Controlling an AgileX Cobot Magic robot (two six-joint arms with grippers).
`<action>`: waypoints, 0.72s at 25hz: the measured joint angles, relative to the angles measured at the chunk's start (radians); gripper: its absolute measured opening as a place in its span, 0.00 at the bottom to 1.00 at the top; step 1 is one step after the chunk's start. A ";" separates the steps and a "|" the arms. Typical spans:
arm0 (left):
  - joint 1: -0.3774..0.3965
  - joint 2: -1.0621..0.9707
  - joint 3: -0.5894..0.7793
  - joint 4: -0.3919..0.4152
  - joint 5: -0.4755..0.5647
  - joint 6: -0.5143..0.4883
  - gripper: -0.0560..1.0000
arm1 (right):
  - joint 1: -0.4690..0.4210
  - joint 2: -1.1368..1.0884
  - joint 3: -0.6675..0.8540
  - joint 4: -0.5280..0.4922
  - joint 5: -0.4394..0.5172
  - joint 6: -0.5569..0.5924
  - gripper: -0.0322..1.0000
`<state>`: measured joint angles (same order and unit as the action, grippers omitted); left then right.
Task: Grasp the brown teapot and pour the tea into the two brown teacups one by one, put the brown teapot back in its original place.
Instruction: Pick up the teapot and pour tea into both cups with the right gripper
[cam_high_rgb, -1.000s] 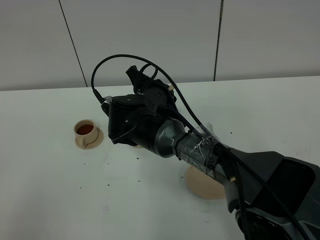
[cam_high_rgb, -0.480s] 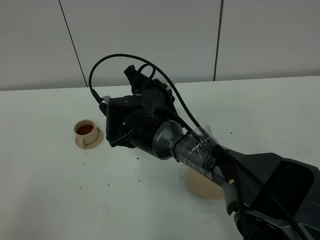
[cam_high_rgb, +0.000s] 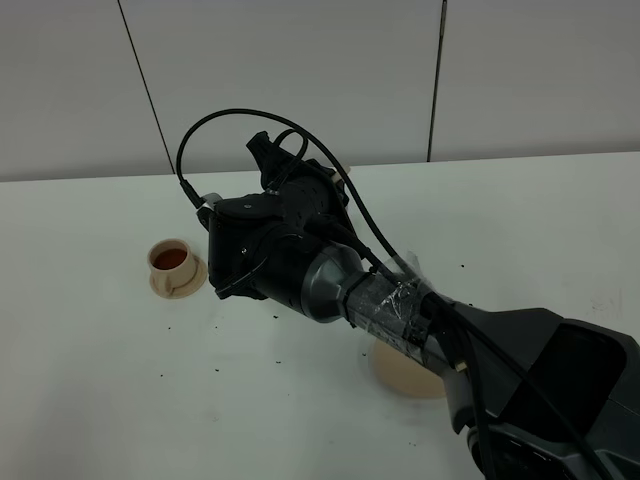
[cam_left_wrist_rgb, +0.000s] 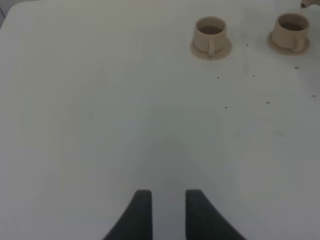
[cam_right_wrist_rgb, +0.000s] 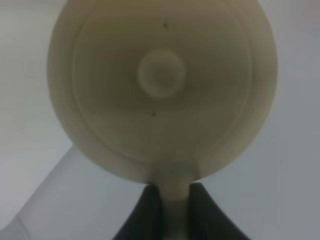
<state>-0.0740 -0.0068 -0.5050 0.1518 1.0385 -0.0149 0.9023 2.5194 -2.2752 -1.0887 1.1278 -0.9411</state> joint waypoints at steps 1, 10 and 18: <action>0.000 0.000 0.000 0.000 0.000 0.000 0.28 | 0.000 0.000 0.000 0.000 0.001 0.001 0.12; 0.000 0.000 0.000 0.000 0.000 0.000 0.28 | 0.002 0.000 0.000 -0.008 0.003 0.016 0.12; 0.000 0.000 0.000 0.000 0.000 0.000 0.28 | 0.002 0.000 0.000 -0.008 0.005 0.022 0.12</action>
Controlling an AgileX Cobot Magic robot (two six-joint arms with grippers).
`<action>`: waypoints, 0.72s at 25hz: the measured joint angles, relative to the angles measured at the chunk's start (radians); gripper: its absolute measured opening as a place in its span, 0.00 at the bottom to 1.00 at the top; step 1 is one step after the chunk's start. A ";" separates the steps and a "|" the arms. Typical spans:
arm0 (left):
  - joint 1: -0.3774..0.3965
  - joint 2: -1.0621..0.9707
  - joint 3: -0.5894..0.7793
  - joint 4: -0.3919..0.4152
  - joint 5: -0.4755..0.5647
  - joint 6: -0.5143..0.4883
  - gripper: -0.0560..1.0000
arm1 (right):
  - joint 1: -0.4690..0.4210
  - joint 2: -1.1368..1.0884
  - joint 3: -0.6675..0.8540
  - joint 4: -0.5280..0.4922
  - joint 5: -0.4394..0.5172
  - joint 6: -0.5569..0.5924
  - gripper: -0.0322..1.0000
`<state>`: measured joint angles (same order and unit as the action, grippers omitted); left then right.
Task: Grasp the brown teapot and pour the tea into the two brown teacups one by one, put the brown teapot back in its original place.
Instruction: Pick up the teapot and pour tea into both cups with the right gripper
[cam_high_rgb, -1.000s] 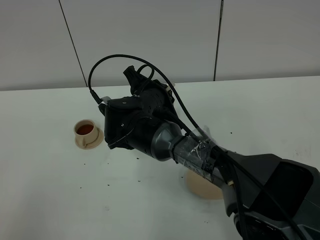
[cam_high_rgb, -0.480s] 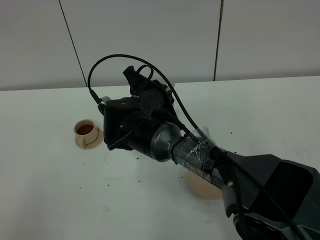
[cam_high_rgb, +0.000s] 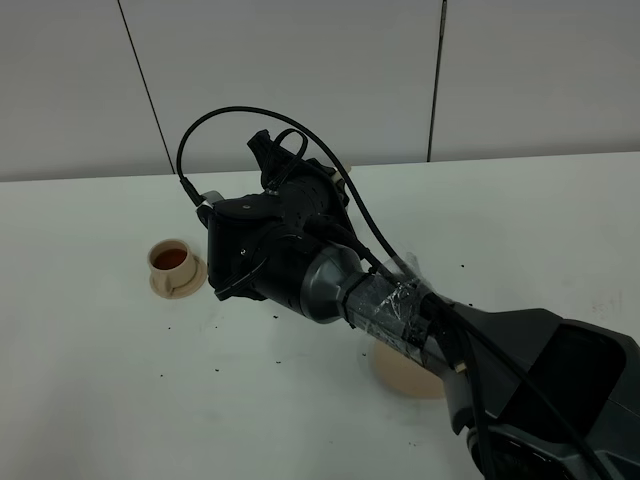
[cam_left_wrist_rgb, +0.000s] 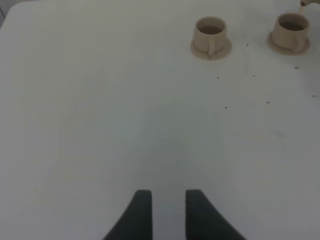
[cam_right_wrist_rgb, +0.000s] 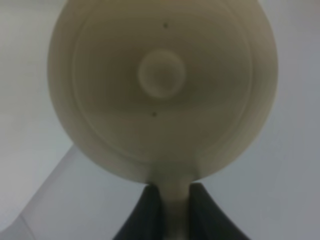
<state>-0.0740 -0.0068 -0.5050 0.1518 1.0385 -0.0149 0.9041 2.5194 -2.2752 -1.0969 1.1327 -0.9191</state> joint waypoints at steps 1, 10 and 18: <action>0.000 0.000 0.000 0.000 0.000 0.000 0.28 | 0.000 0.000 0.000 0.000 0.000 0.002 0.12; 0.000 0.000 0.000 0.000 0.000 0.000 0.28 | 0.000 -0.017 0.000 0.042 0.001 0.023 0.12; 0.000 0.000 0.000 0.000 0.000 0.000 0.28 | 0.000 -0.040 0.000 0.105 0.003 0.023 0.12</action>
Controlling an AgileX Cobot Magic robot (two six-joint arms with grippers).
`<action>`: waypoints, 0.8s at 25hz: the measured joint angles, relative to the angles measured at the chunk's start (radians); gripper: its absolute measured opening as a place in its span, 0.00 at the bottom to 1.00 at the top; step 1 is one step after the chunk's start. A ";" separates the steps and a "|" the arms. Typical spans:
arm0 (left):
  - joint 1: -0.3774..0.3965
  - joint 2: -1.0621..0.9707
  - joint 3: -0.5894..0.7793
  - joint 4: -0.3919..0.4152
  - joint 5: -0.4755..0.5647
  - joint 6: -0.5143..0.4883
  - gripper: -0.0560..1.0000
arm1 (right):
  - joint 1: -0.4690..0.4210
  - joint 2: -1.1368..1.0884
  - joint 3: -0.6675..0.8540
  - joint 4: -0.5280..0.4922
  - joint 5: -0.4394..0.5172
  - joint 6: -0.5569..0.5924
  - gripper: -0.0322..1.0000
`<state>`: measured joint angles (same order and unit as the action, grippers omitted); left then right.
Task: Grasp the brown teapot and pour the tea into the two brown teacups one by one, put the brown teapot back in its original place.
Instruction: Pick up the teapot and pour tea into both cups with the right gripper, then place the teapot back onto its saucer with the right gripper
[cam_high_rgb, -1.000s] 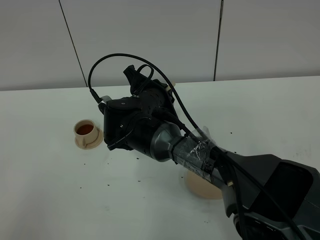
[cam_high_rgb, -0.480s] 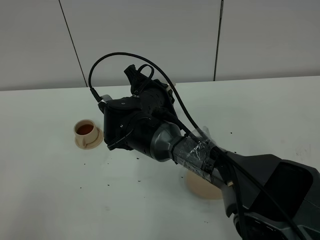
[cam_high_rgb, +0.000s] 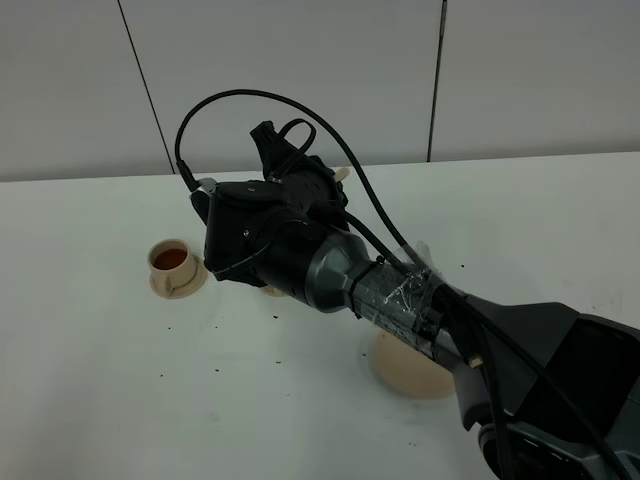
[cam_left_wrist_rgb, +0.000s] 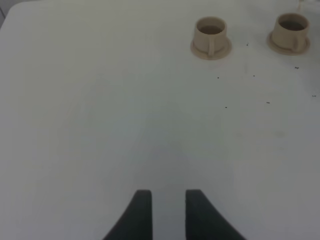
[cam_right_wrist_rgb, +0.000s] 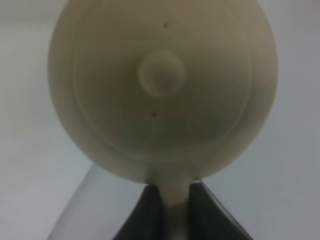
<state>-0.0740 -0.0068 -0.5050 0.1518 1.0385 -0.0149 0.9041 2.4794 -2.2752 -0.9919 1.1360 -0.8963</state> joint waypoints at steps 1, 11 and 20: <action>0.000 0.000 0.000 0.000 0.000 0.000 0.28 | 0.000 0.000 0.000 0.016 0.000 0.000 0.12; 0.000 0.000 0.000 0.000 0.000 0.000 0.28 | 0.000 -0.025 0.000 0.122 -0.064 0.000 0.12; 0.000 0.000 0.000 0.000 0.000 0.000 0.28 | -0.025 -0.045 0.000 0.196 -0.075 0.019 0.12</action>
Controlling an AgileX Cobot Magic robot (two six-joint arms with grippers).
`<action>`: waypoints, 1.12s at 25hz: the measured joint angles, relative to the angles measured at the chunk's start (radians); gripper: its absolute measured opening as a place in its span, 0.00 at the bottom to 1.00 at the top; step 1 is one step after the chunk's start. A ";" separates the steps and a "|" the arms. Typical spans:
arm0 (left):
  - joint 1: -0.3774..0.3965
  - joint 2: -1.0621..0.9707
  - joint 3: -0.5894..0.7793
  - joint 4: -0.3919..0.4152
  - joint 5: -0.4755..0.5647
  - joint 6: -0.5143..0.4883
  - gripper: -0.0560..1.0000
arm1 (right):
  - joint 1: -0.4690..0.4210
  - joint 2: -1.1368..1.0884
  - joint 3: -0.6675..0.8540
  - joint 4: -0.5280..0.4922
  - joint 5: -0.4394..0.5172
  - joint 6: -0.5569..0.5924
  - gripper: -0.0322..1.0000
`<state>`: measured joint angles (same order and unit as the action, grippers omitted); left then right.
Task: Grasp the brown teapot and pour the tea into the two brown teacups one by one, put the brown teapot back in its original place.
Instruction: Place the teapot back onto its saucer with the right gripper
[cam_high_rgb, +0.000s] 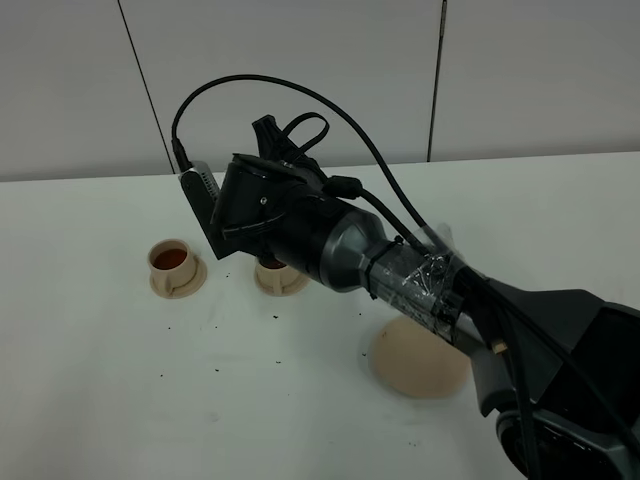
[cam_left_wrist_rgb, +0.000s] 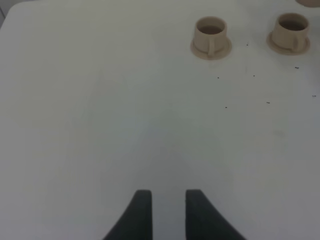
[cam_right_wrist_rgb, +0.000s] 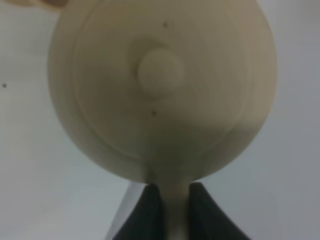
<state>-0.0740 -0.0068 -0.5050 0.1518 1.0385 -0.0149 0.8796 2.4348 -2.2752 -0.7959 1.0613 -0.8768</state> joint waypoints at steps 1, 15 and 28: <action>0.000 0.000 0.000 0.000 0.000 0.000 0.28 | -0.007 -0.002 0.000 0.016 0.000 0.001 0.12; 0.000 0.000 0.000 0.000 0.000 0.000 0.28 | -0.172 -0.081 -0.025 0.527 0.112 -0.183 0.12; 0.000 0.000 0.000 0.001 0.000 0.000 0.28 | -0.264 -0.082 -0.074 0.940 0.162 -0.282 0.12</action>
<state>-0.0740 -0.0068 -0.5050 0.1526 1.0385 -0.0149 0.6157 2.3525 -2.3492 0.1443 1.2231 -1.1585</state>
